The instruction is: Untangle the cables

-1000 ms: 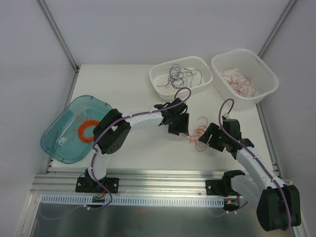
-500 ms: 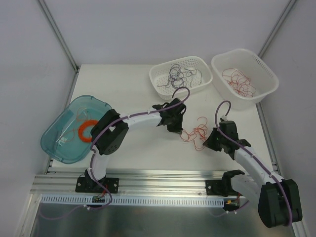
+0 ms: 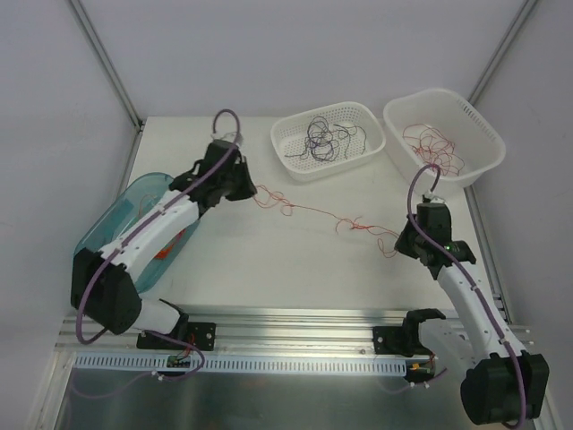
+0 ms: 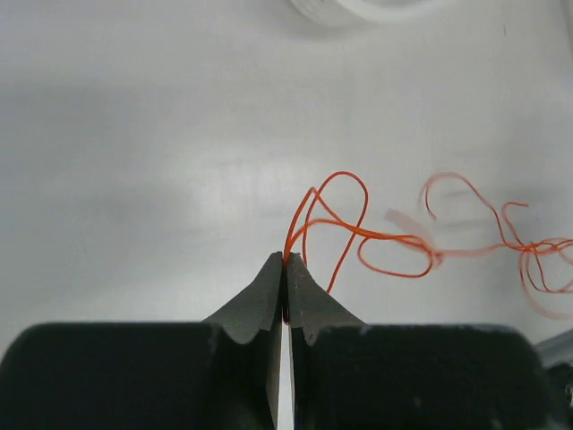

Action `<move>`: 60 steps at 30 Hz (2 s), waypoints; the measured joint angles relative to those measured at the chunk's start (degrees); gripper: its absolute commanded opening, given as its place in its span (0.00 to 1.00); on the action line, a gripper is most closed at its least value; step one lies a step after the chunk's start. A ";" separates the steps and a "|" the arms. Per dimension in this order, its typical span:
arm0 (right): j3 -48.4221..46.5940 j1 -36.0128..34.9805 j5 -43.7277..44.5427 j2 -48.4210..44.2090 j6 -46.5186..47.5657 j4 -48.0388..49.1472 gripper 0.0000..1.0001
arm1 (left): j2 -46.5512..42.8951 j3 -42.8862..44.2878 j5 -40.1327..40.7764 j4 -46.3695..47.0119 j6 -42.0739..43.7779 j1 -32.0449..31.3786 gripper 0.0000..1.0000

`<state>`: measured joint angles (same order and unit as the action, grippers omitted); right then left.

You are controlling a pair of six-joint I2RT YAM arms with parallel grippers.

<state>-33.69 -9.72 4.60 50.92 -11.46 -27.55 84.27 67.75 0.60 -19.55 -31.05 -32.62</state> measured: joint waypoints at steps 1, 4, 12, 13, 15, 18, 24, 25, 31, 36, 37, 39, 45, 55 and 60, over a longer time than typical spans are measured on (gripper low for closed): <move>-1.40 1.36 0.44 -0.50 0.83 -0.87 0.01 | -2.80 -0.44 0.11 -0.96 0.90 3.08 0.00; -5.35 6.54 1.09 -1.31 2.82 -4.02 0.01 | -10.86 -0.59 0.28 -3.39 3.50 12.85 0.00; -12.85 12.15 -0.13 -1.09 5.25 -9.57 0.01 | -18.73 7.82 -0.74 -9.73 8.87 25.55 0.00; -13.44 12.15 -0.39 -0.94 5.33 -9.81 0.01 | -18.73 9.05 -0.81 -10.40 9.75 26.21 0.00; -14.49 12.17 -1.11 -0.57 5.60 -10.05 0.01 | -18.69 9.92 -0.83 -11.43 10.71 27.43 0.00; -15.21 12.22 -3.69 -0.44 5.95 -10.36 0.01 | -18.58 11.32 -0.66 -13.97 11.72 28.68 0.00; -15.87 12.15 -8.74 -0.42 6.88 -10.84 0.01 | -17.57 16.72 -1.64 -17.51 12.68 28.96 0.00; -15.91 12.07 -9.53 -0.39 7.15 -10.84 0.01 | -17.40 18.10 -2.32 -17.68 12.66 28.96 0.00; -15.91 10.49 -13.20 0.61 8.00 -10.80 0.01 | -17.29 25.16 -6.23 -17.90 12.57 28.98 0.00; -15.93 6.78 -15.63 3.15 8.11 -10.21 0.02 | -17.11 28.83 -11.82 -17.99 12.39 28.98 0.00; -15.93 5.62 -16.04 4.00 8.09 -10.08 0.03 | -17.07 29.11 -13.64 -17.99 12.28 28.98 0.00; -15.91 3.48 -16.46 5.66 8.02 -9.55 0.04 | -16.83 29.18 -17.70 -18.01 12.13 28.98 0.00; -15.89 -1.60 -18.05 10.34 7.45 -7.85 0.01 | -16.20 25.16 -27.52 -17.73 12.00 28.98 0.00; -15.89 -8.02 -19.69 13.09 6.45 -4.83 0.01 | -16.41 12.17 -34.60 -17.00 12.02 28.92 0.00; -15.89 -10.10 -19.87 13.81 5.95 -4.24 0.01 | -17.11 12.22 -34.53 -16.79 12.09 28.92 0.00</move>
<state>-49.58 -19.81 -15.27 64.73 -5.52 -31.79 67.16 79.96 -33.93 -36.34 -18.96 -3.70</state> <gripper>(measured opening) 0.019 0.009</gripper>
